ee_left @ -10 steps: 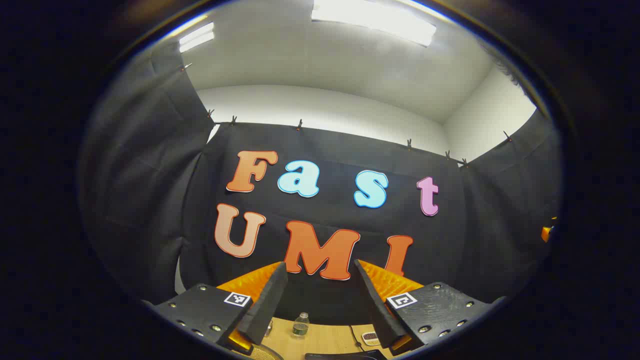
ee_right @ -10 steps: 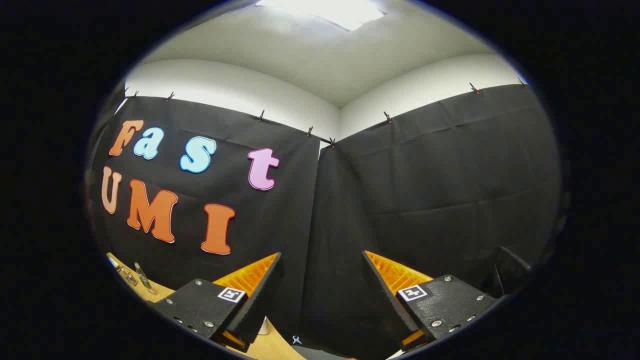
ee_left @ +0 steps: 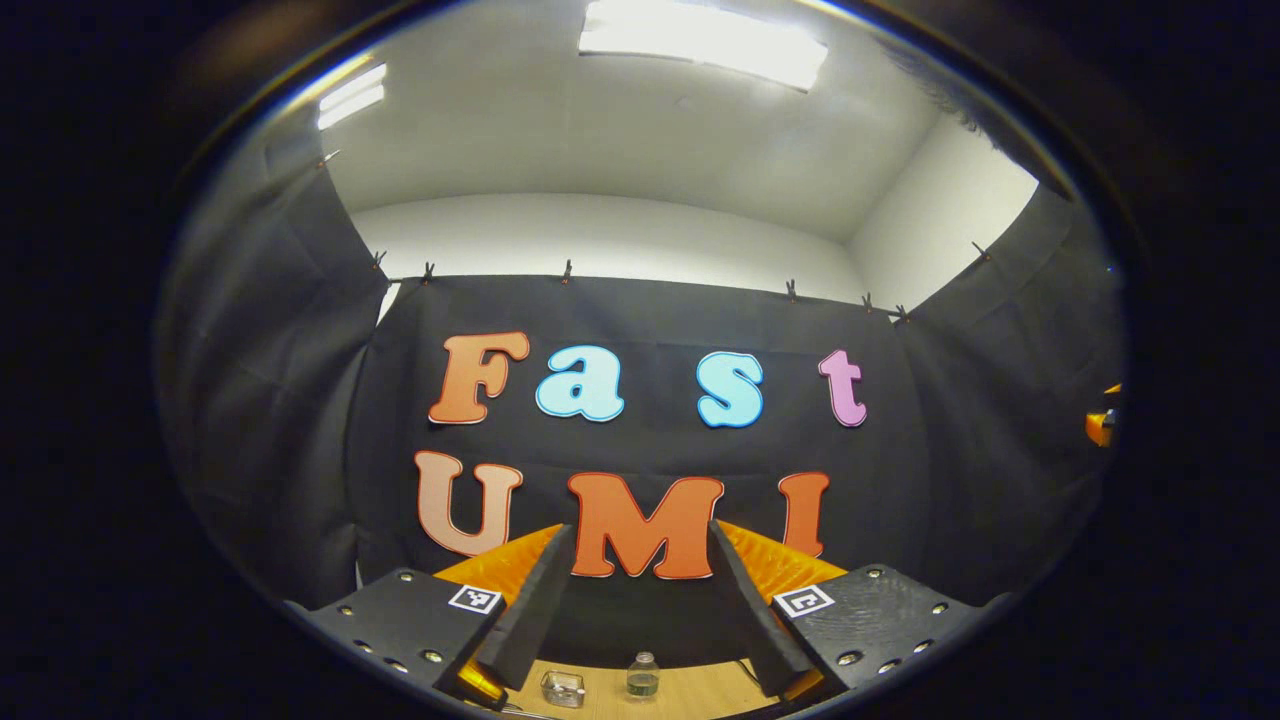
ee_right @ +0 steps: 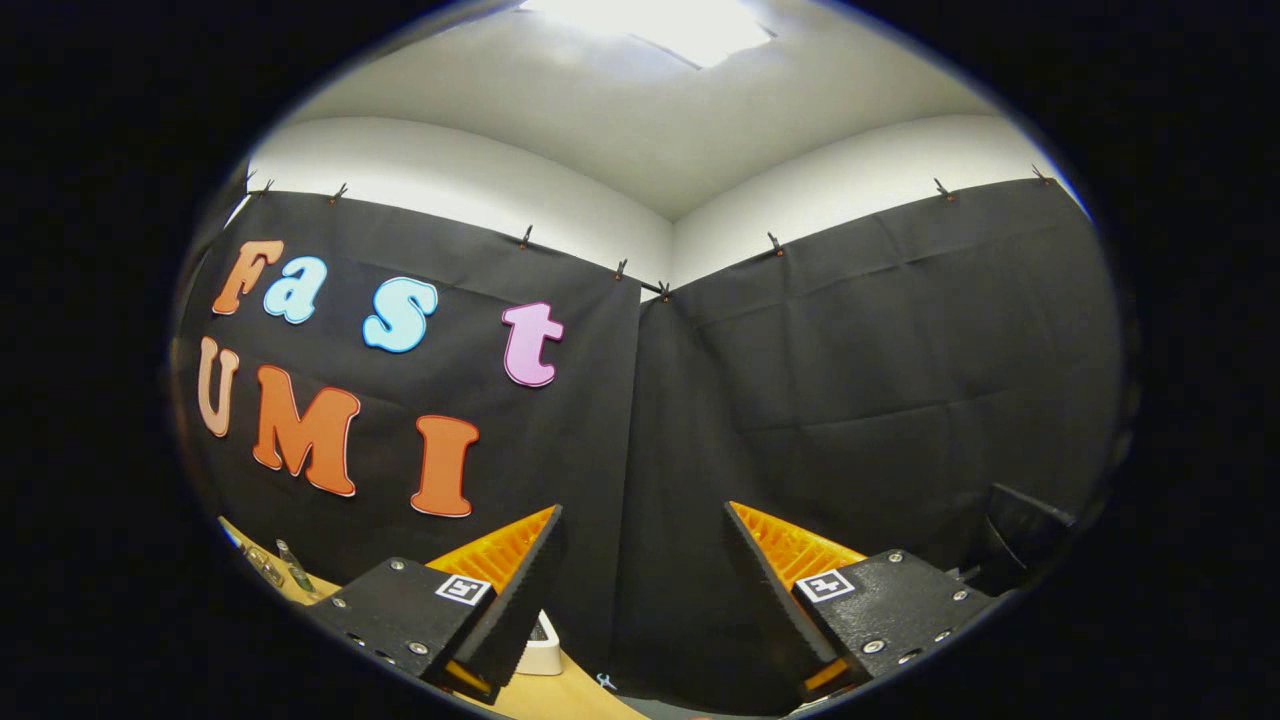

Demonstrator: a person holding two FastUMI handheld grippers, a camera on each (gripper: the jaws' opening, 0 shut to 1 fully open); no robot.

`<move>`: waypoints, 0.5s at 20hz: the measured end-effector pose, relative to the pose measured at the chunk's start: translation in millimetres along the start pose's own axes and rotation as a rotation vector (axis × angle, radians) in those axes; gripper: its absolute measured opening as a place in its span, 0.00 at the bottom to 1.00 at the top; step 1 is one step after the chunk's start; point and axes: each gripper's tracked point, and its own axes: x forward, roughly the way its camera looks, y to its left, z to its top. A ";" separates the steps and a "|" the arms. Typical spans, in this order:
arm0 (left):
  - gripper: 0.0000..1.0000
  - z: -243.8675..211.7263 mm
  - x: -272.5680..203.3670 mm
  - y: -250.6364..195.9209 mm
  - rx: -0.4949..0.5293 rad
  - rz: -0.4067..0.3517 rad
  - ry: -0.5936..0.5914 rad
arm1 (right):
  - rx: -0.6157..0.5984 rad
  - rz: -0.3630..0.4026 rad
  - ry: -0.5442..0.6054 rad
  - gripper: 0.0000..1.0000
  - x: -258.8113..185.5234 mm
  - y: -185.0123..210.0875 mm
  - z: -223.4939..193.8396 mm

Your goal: First push the handle of the pot to place it horizontally, then grasp the pot with both hands and set it on the induction cooktop.

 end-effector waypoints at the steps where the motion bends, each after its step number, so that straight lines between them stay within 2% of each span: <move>1: 0.82 -4.3 1.3 6.7 -0.010 -0.001 0.008 | 0.004 -0.007 -0.001 0.95 -0.9 5.1 3.2; 5: 0.82 -11.7 4.4 41.3 -0.027 0.030 0.015 | 0.005 0.006 -0.014 0.93 -6.1 28.4 12.7; 6: 0.82 -12.8 4.7 47.0 -0.030 0.039 0.012 | 0.001 0.007 -0.018 0.95 -6.6 31.8 14.3; 10: 0.83 -12.9 5.2 51.8 -0.035 0.036 0.013 | -0.001 0.032 -0.022 0.95 -6.6 50.5 15.7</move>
